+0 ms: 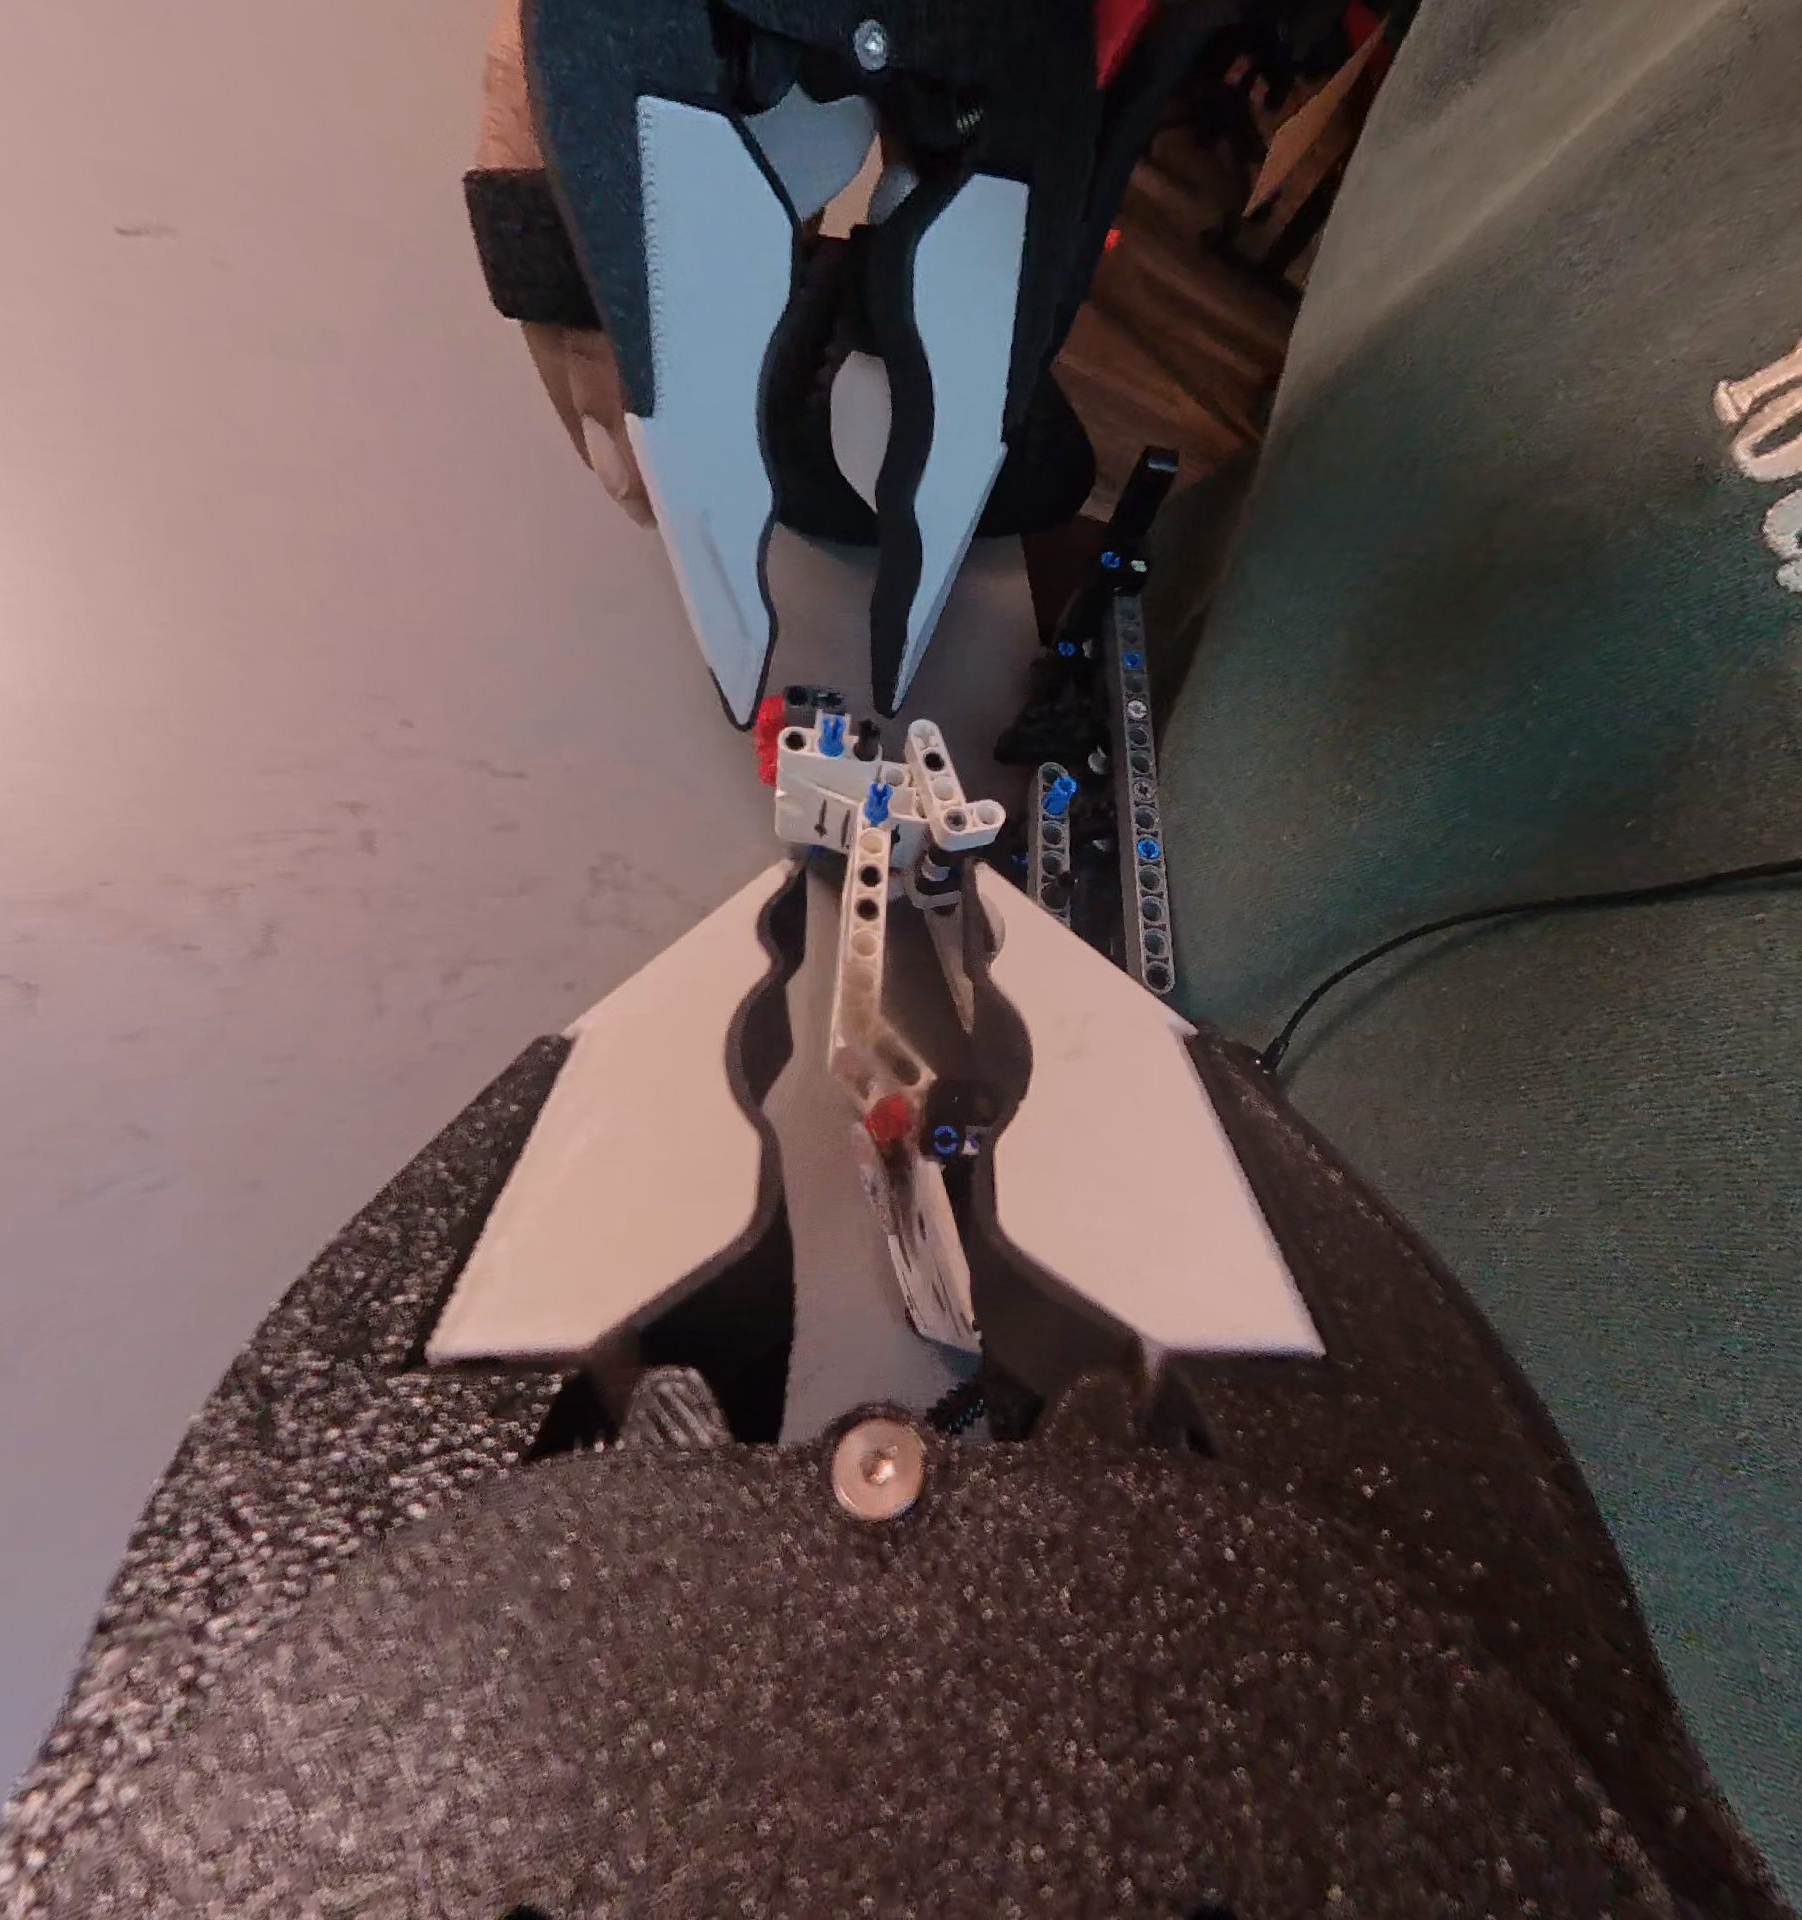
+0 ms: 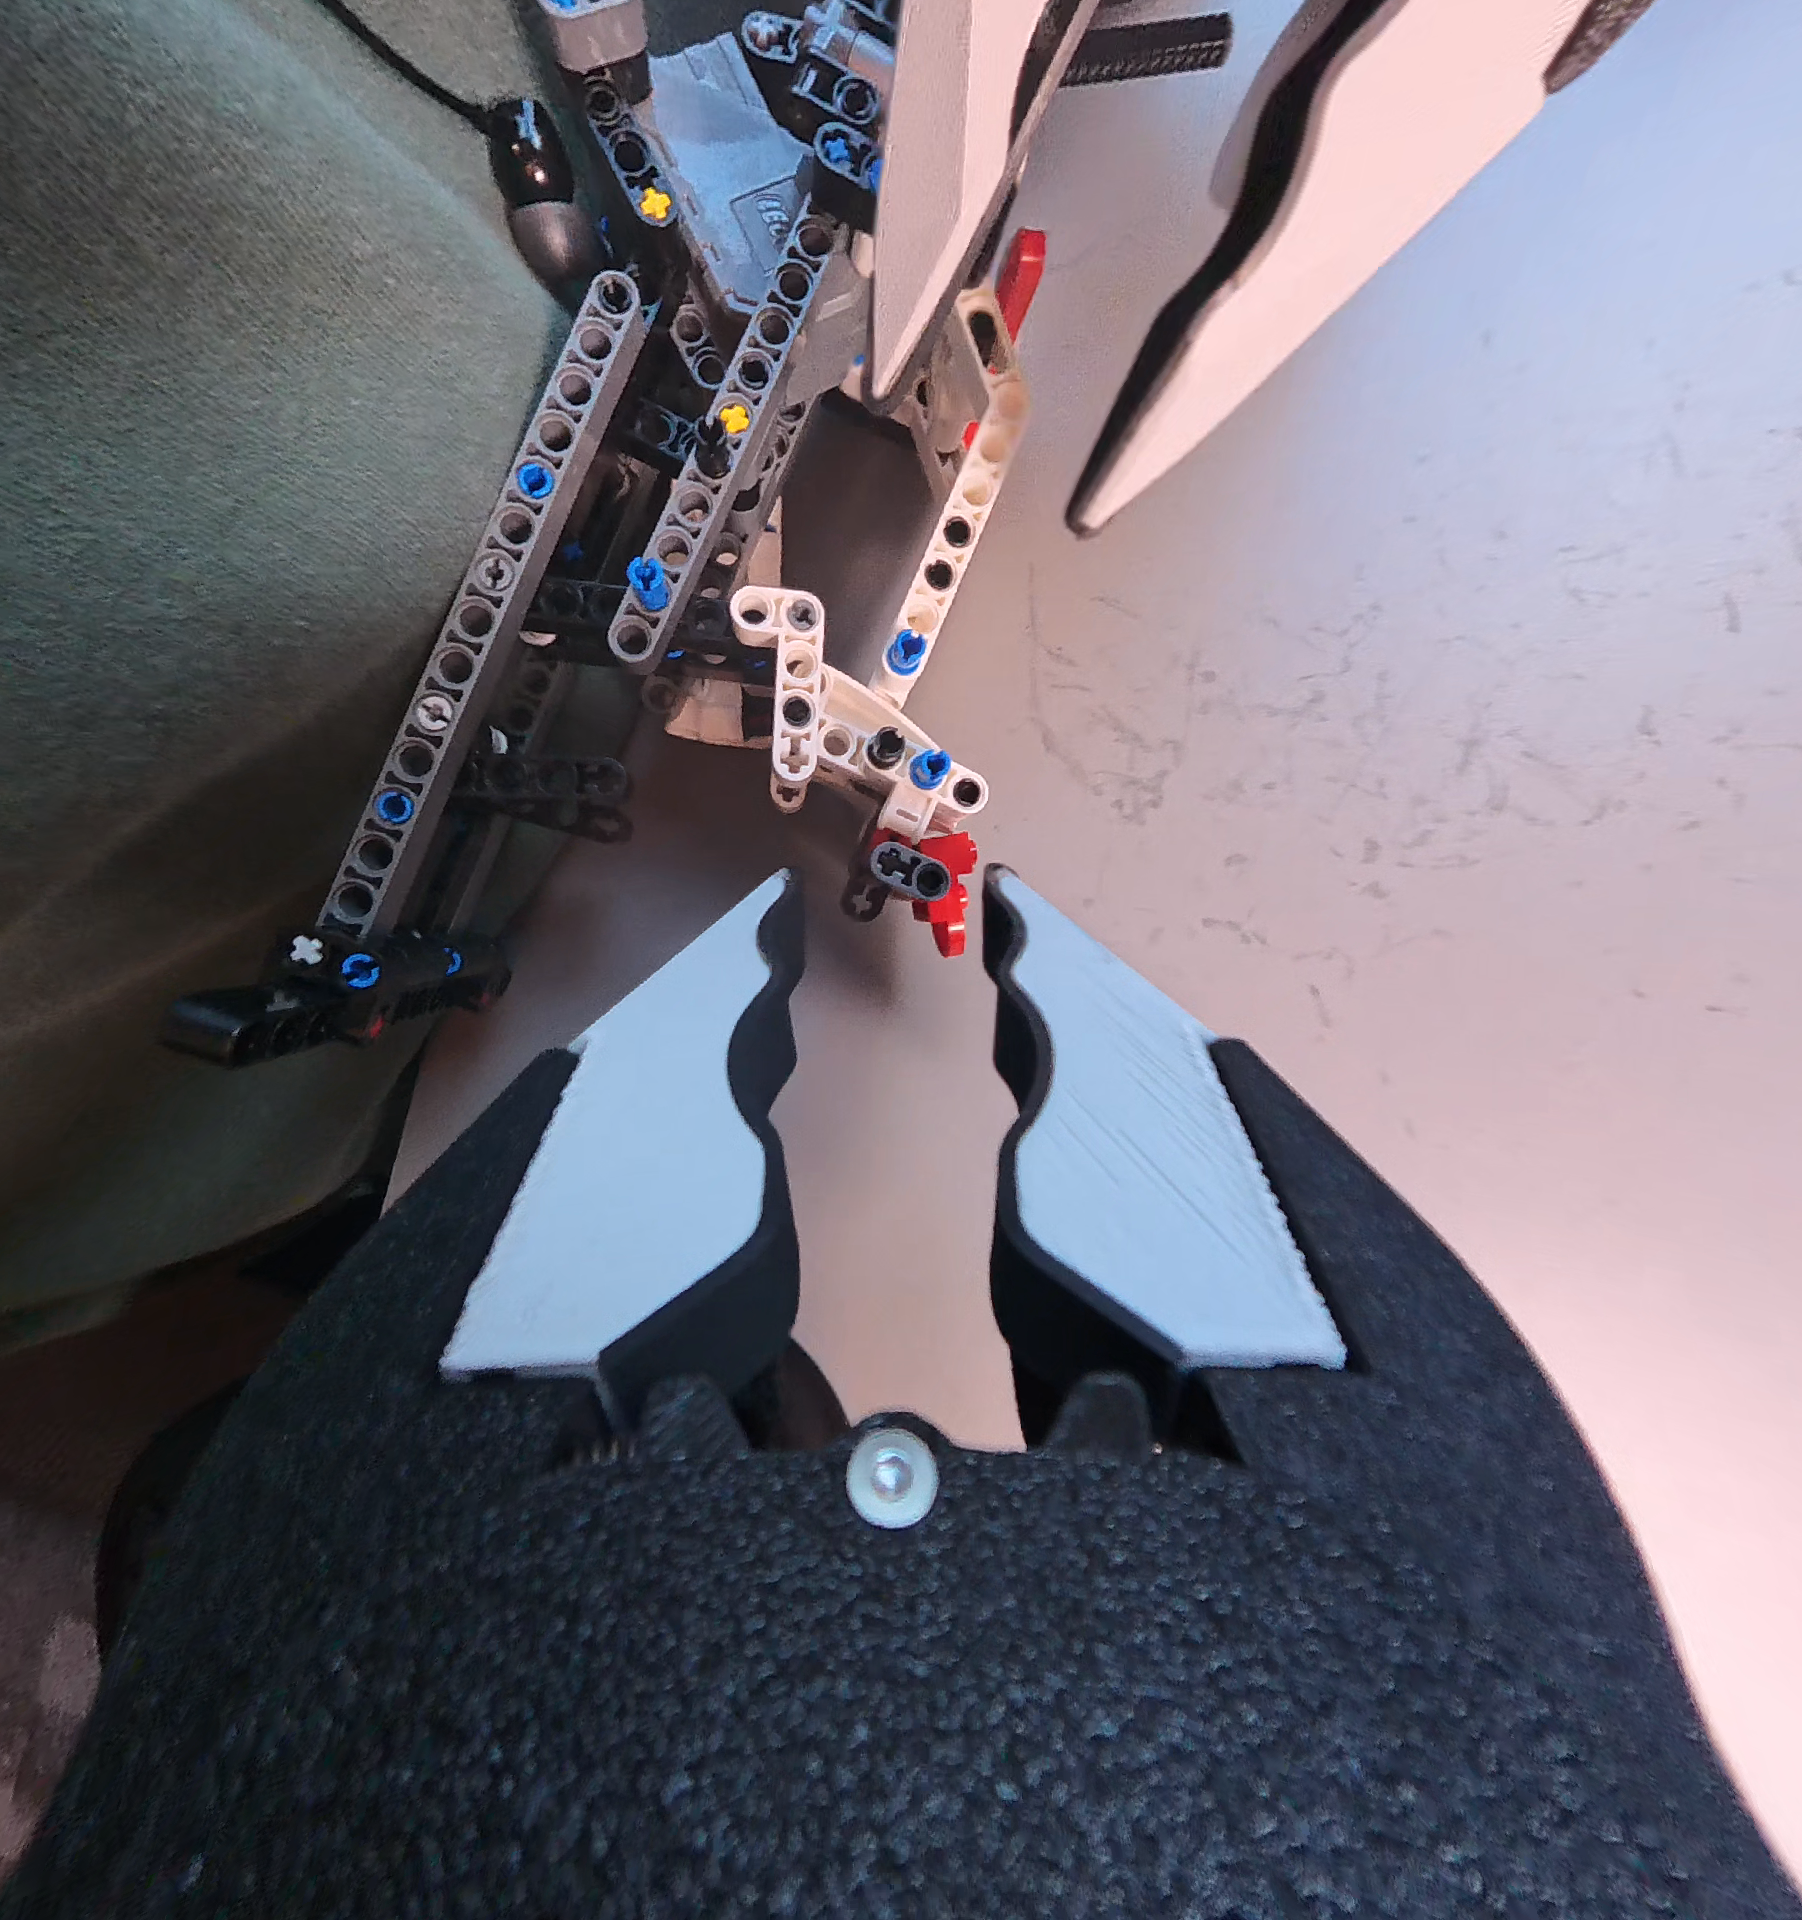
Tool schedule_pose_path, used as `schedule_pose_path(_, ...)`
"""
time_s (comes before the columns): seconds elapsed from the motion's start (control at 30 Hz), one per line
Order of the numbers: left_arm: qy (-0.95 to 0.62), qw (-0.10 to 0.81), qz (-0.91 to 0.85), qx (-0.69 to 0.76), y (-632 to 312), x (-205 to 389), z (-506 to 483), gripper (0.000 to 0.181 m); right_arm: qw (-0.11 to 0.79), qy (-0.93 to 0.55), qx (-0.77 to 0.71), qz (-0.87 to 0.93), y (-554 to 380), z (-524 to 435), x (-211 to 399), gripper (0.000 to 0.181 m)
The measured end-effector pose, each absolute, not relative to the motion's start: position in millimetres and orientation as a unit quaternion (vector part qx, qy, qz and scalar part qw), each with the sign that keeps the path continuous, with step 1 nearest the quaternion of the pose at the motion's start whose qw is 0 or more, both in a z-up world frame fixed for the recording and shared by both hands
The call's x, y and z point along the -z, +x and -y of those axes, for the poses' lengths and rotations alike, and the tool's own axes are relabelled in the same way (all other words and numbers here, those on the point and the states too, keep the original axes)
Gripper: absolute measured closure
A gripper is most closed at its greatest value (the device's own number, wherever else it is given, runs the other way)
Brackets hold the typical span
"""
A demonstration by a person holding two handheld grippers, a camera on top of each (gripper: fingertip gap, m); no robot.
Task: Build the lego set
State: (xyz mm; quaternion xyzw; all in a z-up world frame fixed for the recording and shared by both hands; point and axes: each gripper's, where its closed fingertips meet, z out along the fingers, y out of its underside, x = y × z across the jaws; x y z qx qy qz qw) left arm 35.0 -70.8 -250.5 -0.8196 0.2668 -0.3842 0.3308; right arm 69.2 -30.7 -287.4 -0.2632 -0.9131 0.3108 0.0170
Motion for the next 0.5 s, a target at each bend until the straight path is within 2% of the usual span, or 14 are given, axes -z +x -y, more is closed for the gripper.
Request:
schedule_pose_path(0.1, -0.831, 0.307, -0.248, 0.391, 33, 256, 71, 0.146, 0.022, -0.272, -0.319, 0.908, 67, 33, 294, 0.147)
schedule_pose_path(0.17, -0.845, 0.279, -0.259, 0.377, 35, 266, 74, 0.149, 0.029, -0.274, -0.322, 0.906, 65, 33, 298, 0.156)
schedule_pose_path(0.33, -0.860, 0.238, -0.277, 0.356, 39, 278, 77, 0.154, 0.063, -0.282, -0.330, 0.899, 55, 25, 296, 0.157)
schedule_pose_path(0.5, -0.877, 0.260, -0.271, 0.300, 27, 275, 57, 0.162, 0.146, -0.277, -0.309, 0.898, 40, 3, 285, 0.157)
